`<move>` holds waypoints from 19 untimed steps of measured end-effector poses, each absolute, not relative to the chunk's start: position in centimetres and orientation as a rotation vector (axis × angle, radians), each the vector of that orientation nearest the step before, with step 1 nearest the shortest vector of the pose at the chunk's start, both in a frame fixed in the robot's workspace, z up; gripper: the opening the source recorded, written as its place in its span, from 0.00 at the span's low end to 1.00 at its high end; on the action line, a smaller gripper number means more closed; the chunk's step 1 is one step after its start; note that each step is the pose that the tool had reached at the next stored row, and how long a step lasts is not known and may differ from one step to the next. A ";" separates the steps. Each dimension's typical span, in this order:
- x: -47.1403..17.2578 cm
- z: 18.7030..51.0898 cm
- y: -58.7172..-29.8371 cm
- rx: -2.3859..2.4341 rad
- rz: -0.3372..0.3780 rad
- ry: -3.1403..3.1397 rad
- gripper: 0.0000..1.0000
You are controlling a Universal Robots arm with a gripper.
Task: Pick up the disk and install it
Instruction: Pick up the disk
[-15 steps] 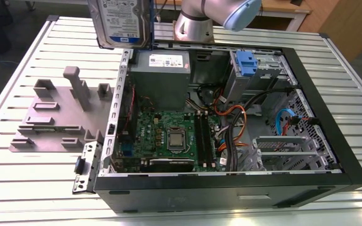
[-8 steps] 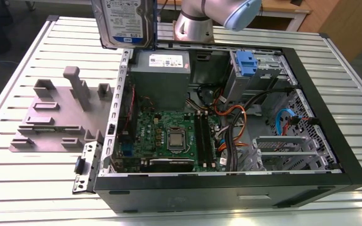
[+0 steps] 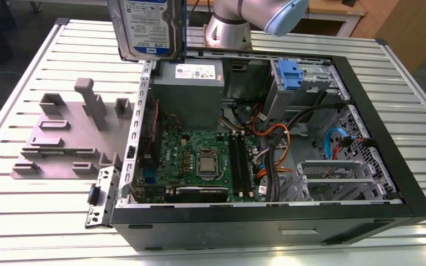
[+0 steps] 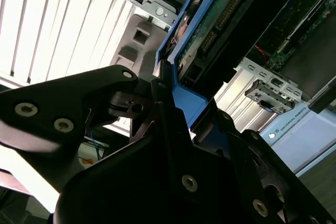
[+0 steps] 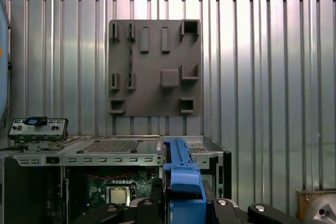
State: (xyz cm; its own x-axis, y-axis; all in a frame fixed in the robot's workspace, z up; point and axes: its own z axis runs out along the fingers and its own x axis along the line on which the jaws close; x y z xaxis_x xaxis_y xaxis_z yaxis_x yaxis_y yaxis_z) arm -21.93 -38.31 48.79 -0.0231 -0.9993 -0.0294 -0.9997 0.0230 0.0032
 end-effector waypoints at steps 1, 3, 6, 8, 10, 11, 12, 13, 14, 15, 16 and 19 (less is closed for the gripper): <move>-21.9 48.8 -38.5 -2.182 0.036 2.234 0.37; -21.9 48.8 -38.8 -2.181 0.036 2.234 0.37; -21.6 48.8 -39.3 -2.180 0.036 2.235 0.37; -21.2 48.8 -39.4 -2.180 0.036 2.235 0.37; -20.6 48.8 -39.5 -2.180 0.036 2.235 0.37; -20.4 48.8 -39.5 -2.180 0.036 2.235 0.37; -20.2 48.8 -39.6 -2.180 0.036 2.236 0.37; -20.1 48.8 -39.7 -2.180 0.036 2.236 0.37; -20.1 48.8 -39.8 -2.179 0.036 2.236 0.37; -20.0 48.8 -40.0 -2.179 0.036 2.237 0.37; -20.0 48.8 -40.1 -2.178 0.036 2.237 0.37; -19.9 48.8 -40.7 -2.176 0.036 2.239 0.37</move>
State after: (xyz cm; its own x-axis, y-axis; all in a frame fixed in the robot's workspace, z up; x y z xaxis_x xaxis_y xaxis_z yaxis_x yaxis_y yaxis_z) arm -19.95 -40.68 48.80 -0.0285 -0.9992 -0.0293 -0.9996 0.0284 0.0033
